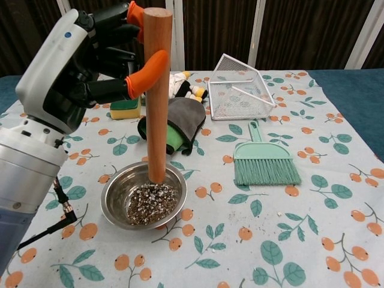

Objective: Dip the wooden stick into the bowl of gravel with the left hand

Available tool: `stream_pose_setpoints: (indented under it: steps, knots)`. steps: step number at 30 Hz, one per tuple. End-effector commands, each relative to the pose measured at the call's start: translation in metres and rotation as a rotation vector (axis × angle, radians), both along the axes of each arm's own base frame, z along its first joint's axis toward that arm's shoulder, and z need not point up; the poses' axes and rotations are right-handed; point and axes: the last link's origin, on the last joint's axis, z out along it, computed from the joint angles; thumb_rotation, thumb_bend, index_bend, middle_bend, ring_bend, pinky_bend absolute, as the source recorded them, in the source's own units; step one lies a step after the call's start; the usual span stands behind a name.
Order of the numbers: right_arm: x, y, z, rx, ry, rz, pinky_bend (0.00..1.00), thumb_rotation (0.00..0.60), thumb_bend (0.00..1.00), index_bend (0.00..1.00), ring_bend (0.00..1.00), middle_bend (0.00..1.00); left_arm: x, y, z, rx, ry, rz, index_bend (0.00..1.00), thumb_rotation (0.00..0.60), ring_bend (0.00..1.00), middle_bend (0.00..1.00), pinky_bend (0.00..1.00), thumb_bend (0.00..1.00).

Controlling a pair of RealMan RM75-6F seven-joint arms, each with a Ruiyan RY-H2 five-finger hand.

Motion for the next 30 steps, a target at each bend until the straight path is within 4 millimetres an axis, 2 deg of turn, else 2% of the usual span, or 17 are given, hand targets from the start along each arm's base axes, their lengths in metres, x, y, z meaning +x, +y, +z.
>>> stream_pose_setpoints:
  steps: [1, 12, 30]
  knots:
    - [0.0, -0.001, 0.0, 0.0, -0.001, -0.001, 0.0, 0.6, 0.27, 0.0, 0.0, 0.0, -0.003, -0.002, -0.004, -0.006, 0.001, -0.001, 0.55, 0.6, 0.86, 0.63, 0.96, 0.9]
    - [0.001, 0.0, 0.0, 0.002, -0.007, 0.0, 0.0, 0.6, 0.27, 0.0, 0.0, 0.0, -0.019, -0.006, -0.013, -0.033, -0.038, 0.019, 0.55, 0.6, 0.86, 0.63, 0.96, 0.9]
    - [0.001, 0.0, 0.0, 0.002, -0.012, -0.005, 0.0, 0.6, 0.27, 0.0, 0.0, 0.0, -0.043, -0.008, -0.028, -0.046, 0.01, 0.012, 0.55, 0.6, 0.86, 0.63, 0.96, 0.91]
